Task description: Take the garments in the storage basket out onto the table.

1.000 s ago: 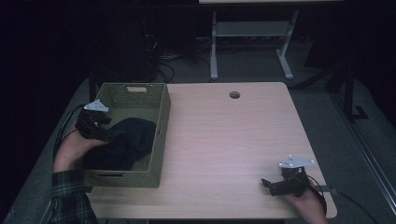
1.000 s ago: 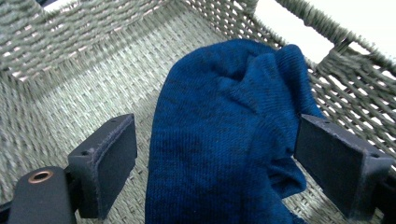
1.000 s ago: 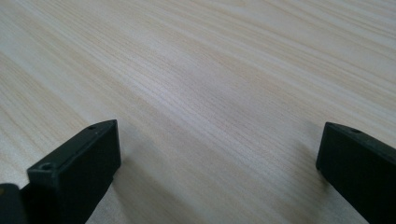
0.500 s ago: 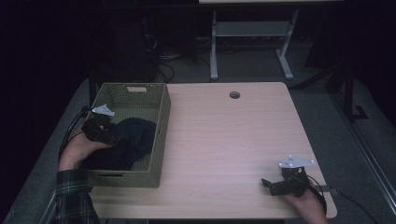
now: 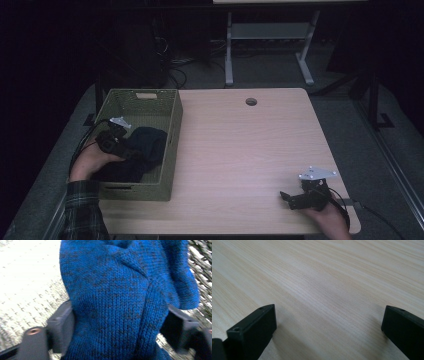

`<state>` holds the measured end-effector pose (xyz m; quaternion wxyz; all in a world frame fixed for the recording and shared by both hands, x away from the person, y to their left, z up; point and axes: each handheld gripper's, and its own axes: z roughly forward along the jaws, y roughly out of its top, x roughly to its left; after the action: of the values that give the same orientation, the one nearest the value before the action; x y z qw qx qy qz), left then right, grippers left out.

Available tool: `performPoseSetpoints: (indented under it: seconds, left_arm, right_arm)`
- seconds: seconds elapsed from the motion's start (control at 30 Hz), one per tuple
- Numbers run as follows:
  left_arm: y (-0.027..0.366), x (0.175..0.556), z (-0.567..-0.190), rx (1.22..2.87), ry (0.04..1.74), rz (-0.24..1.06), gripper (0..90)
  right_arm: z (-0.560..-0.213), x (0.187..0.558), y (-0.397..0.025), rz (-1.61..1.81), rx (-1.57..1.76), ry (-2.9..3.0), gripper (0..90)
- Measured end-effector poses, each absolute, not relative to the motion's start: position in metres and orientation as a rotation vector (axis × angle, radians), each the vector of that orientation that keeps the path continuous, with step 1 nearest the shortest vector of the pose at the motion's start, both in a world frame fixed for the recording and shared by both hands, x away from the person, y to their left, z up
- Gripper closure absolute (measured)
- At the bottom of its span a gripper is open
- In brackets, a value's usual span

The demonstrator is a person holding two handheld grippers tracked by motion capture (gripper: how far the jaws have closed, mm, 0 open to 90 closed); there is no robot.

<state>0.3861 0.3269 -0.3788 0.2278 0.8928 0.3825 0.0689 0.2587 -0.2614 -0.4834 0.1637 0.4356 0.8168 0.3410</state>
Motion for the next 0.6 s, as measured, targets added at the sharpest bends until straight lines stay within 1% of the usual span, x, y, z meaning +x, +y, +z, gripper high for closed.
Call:
performPoseSetpoints:
  seconds: [0.03,0.07,0.1,0.13,0.17,0.2,0.23,0.27,0.33,0.47,0.6]
  left_arm:
    - [0.327,0.386,-0.379,2.459,1.054,0.190,28.1]
    - [0.326,0.387,-0.379,2.459,1.052,0.160,34.6]
    - [0.326,0.387,-0.379,2.459,1.052,0.160,39.0]
    - [0.324,0.387,-0.379,2.456,1.067,0.123,45.2]
    - [0.323,0.387,-0.379,2.471,1.061,0.112,45.2]
    - [0.323,0.387,-0.378,2.492,1.054,0.106,49.4]
    - [0.322,0.388,-0.378,2.498,1.056,0.113,56.7]
    - [0.322,0.389,-0.376,2.498,1.075,0.109,56.7]
    - [0.321,0.390,-0.375,2.502,1.091,0.100,63.7]
    - [0.321,0.390,-0.373,2.501,1.112,0.099,66.5]
    - [0.323,0.390,-0.365,2.494,1.127,0.099,66.9]
  right_arm:
    - [-0.483,0.259,-0.261,0.972,1.242,2.329,0.0]
    - [-0.483,0.259,-0.261,0.972,1.243,2.329,0.0]
    - [-0.483,0.259,-0.261,0.972,1.243,2.329,0.0]
    - [-0.483,0.259,-0.261,0.972,1.242,2.329,0.0]
    - [-0.483,0.259,-0.261,0.972,1.242,2.329,0.0]
    - [-0.483,0.259,-0.261,0.972,1.243,2.329,0.0]
    - [-0.483,0.259,-0.261,0.972,1.242,2.329,0.0]
    - [-0.483,0.259,-0.261,0.972,1.242,2.329,0.0]
    - [-0.483,0.259,-0.261,0.972,1.243,2.329,0.0]
    - [-0.483,0.259,-0.261,0.972,1.241,2.329,0.0]
    - [-0.483,0.259,-0.261,0.972,1.241,2.329,0.0]
